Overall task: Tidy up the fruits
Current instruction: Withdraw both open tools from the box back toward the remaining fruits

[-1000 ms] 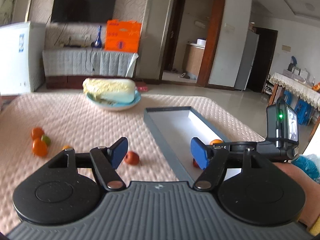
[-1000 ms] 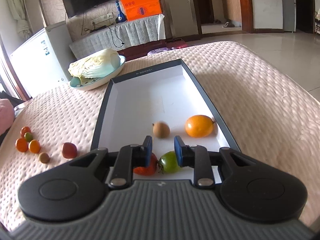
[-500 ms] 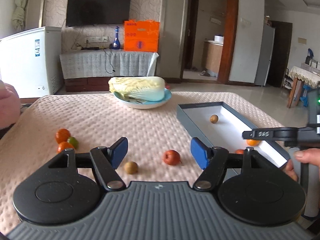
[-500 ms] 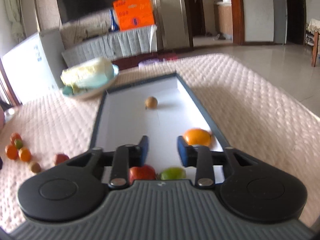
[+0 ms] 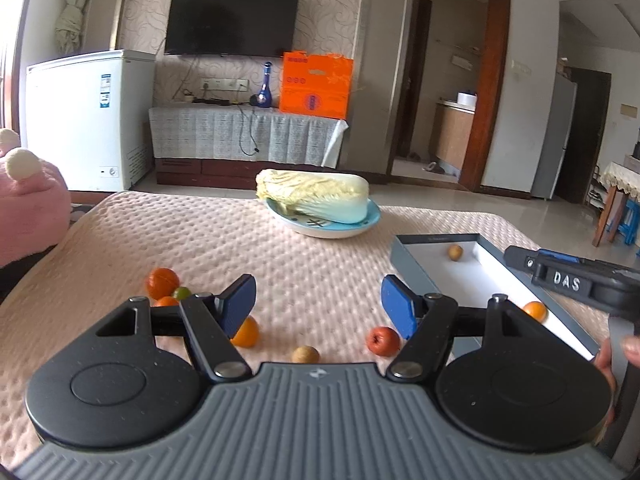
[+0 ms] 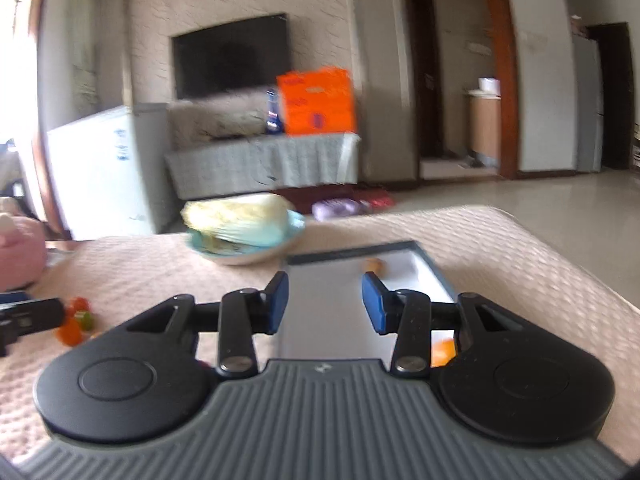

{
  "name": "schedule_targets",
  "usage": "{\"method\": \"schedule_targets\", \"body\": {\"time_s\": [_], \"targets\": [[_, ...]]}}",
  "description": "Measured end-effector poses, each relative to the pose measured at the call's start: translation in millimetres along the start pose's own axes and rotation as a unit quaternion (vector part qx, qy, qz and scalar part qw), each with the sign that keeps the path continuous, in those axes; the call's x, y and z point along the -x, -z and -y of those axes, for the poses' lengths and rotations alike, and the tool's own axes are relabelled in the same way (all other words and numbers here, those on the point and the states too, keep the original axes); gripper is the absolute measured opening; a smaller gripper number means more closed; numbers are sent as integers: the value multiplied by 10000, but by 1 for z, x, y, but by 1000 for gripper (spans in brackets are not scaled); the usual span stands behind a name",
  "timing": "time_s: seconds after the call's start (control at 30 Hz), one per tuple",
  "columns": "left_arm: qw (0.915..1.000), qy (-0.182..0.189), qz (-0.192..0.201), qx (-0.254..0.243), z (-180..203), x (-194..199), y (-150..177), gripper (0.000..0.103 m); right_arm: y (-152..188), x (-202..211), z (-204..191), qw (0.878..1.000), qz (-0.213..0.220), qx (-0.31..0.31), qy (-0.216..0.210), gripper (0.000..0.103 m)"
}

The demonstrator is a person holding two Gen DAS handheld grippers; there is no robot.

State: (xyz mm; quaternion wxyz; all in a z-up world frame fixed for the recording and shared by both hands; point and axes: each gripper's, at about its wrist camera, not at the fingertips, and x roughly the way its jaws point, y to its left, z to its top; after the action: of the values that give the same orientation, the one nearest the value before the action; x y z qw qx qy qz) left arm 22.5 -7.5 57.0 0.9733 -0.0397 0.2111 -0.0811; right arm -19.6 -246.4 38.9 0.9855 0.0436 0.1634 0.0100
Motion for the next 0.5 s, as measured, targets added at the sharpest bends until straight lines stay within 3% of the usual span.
{"method": "schedule_targets", "body": {"time_s": [0.3,0.5], "targets": [[9998,-180,-32,-39,-16,-17,-6,74,13,-16,-53,9921,-525,492,-1032,43],[9993,-337,-57,-137,-26,-39,-9,74,23,-28,-76,9840,-929,745,-1325,43]]}}
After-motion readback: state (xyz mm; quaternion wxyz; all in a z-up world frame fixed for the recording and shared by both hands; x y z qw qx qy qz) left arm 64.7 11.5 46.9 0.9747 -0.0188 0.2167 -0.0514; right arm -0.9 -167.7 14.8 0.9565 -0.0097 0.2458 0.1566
